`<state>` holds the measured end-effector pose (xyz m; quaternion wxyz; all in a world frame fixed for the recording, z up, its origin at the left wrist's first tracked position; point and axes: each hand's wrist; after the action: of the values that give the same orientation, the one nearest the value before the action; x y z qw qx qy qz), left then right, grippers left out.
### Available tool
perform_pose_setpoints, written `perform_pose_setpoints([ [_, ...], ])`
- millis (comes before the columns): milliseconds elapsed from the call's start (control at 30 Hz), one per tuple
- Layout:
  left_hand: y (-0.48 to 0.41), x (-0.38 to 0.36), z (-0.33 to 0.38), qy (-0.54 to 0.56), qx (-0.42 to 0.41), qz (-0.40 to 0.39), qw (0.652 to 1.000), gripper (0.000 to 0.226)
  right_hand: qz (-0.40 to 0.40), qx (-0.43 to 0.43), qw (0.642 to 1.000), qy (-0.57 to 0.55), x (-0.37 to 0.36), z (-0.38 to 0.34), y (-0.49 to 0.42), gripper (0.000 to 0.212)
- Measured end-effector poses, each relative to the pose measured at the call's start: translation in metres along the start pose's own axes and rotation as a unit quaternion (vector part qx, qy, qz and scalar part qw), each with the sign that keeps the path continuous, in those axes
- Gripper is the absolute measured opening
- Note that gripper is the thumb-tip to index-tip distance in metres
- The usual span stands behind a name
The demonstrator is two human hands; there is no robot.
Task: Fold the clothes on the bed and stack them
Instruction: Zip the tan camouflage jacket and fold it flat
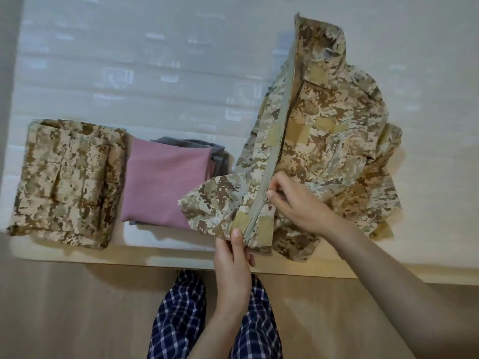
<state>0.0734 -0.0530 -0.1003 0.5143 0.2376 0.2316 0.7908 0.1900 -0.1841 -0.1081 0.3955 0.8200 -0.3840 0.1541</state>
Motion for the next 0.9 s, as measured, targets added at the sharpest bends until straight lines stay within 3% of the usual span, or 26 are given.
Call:
perform_pose_setpoints([
  [200,-0.004,0.009,-0.014,-0.044,0.010,-0.019,0.999,0.034,-0.056,0.036,0.996,0.055,0.019,0.010,-0.002,0.017],
  [333,0.001,0.015,-0.024,-0.061,0.028,-0.022,0.997,0.038,-0.102,0.037,0.970,0.218,0.032,0.007,-0.002,0.017],
  [433,0.003,0.016,-0.027,-0.069,0.030,-0.025,0.997,0.038,-0.048,0.035,0.949,0.309,0.030,0.009,0.006,0.021],
  [500,0.003,0.016,-0.029,-0.063,0.033,-0.019,0.997,0.039,0.098,0.019,0.959,0.265,0.015,0.008,0.020,0.026],
  [567,0.005,0.015,-0.029,-0.065,0.033,-0.019,0.997,0.039,0.240,-0.061,0.964,0.099,-0.003,0.002,0.037,0.026],
  [600,0.006,0.015,-0.031,-0.067,0.032,-0.021,0.997,0.038,0.270,-0.113,0.956,0.009,-0.012,-0.002,0.043,0.022],
  [667,0.008,0.013,-0.034,-0.073,0.028,-0.027,0.997,0.034,0.256,-0.202,0.943,-0.068,-0.029,-0.011,0.046,0.011],
  [800,0.013,0.013,-0.041,-0.095,0.011,-0.042,0.995,0.027,0.205,-0.274,0.936,-0.084,-0.053,-0.019,0.027,0.030],
  [900,0.013,0.016,-0.042,-0.082,0.030,-0.041,0.995,0.032,0.267,-0.263,0.917,-0.136,-0.058,-0.022,0.026,0.019],
])
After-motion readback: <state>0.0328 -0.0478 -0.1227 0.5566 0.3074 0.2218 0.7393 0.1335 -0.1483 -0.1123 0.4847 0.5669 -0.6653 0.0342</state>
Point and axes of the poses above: each hand's wrist, its own y-axis away from the middle knuckle, its own x-axis out of the back of the hand, z = x × y, and after that the axes turned 4 degrees about -x, right-handed
